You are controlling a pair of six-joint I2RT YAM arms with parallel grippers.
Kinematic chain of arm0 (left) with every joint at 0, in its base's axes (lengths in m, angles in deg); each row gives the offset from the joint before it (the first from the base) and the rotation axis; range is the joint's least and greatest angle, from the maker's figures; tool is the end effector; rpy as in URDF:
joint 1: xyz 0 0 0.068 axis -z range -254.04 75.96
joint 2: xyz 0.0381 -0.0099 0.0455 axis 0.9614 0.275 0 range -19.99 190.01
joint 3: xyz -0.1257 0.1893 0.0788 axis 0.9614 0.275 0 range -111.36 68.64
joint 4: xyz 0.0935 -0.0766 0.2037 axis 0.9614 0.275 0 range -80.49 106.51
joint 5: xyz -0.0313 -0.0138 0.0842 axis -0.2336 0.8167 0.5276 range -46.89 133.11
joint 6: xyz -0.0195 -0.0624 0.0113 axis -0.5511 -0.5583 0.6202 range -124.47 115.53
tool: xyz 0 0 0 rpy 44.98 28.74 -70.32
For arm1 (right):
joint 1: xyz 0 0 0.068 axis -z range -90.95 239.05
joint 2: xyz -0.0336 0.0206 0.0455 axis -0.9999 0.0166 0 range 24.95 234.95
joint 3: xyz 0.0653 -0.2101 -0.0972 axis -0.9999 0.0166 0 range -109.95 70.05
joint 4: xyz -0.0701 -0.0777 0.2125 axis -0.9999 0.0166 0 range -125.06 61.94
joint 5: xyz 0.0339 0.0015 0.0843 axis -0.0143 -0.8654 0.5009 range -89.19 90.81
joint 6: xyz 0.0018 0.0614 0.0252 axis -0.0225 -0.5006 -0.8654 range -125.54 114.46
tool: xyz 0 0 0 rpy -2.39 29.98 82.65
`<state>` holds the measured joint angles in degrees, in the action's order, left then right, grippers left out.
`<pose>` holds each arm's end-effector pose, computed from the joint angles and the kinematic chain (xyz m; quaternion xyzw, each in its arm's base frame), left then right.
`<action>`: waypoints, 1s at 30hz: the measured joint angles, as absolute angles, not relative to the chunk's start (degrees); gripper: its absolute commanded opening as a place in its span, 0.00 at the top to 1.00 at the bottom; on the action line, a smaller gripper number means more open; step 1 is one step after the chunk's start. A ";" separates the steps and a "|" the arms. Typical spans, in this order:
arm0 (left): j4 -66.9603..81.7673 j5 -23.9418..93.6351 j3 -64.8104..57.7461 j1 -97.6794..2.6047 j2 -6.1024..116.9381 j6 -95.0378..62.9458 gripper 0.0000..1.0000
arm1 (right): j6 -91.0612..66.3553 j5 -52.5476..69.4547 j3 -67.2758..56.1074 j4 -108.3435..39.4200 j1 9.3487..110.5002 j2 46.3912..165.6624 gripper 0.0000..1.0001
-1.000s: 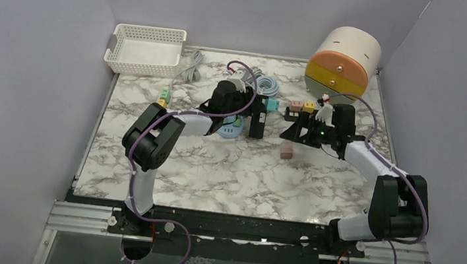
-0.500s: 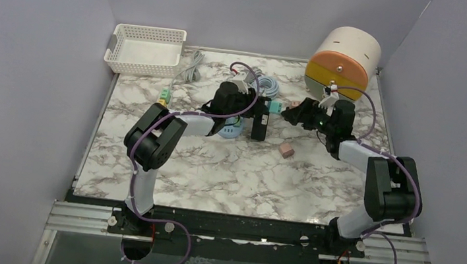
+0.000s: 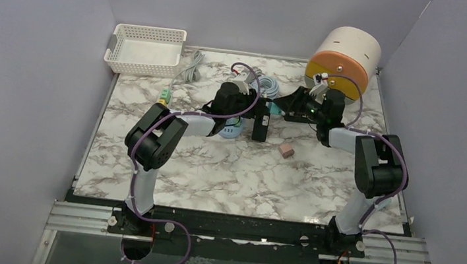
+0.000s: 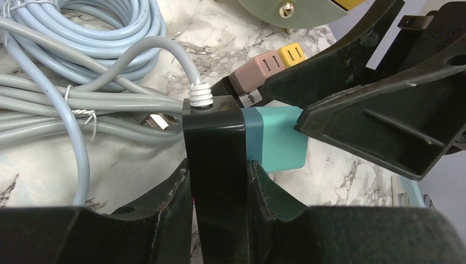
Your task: Pull the plug off the socket
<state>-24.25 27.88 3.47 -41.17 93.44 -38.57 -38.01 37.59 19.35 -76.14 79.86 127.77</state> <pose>0.3476 -0.2409 0.1706 0.0726 0.7846 -0.4221 0.4483 0.3570 0.0897 0.1803 -0.0486 0.7578 0.4421 0.4774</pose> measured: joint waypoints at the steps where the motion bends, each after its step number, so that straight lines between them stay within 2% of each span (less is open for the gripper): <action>1: -24.25 27.88 3.47 -41.17 93.44 -38.57 1.00 | -38.20 37.83 18.61 -76.09 79.49 128.43 0.43; 4: -24.25 27.88 3.47 -41.15 93.44 -38.68 1.00 | -38.33 38.24 17.58 -75.68 78.79 129.32 0.47; 7: -24.25 27.91 3.47 -41.15 93.46 -38.81 1.00 | -37.83 38.33 16.77 -74.34 78.05 129.43 0.56; 9: -24.27 27.88 3.47 -41.15 93.46 -39.03 1.00 | -36.96 38.20 16.38 -73.38 77.76 129.43 0.70; 12: -24.27 27.91 3.45 -41.04 93.46 -39.25 1.00 | -36.02 37.72 15.83 -71.39 77.94 129.48 0.97; 20: -24.27 28.50 3.45 -41.00 93.50 -39.82 1.00 | -34.44 35.31 15.05 -65.86 77.96 127.31 0.99; 30: -26.81 26.86 -0.03 -37.66 93.50 -42.71 1.00 | -35.71 36.10 19.02 -58.26 84.14 114.48 0.99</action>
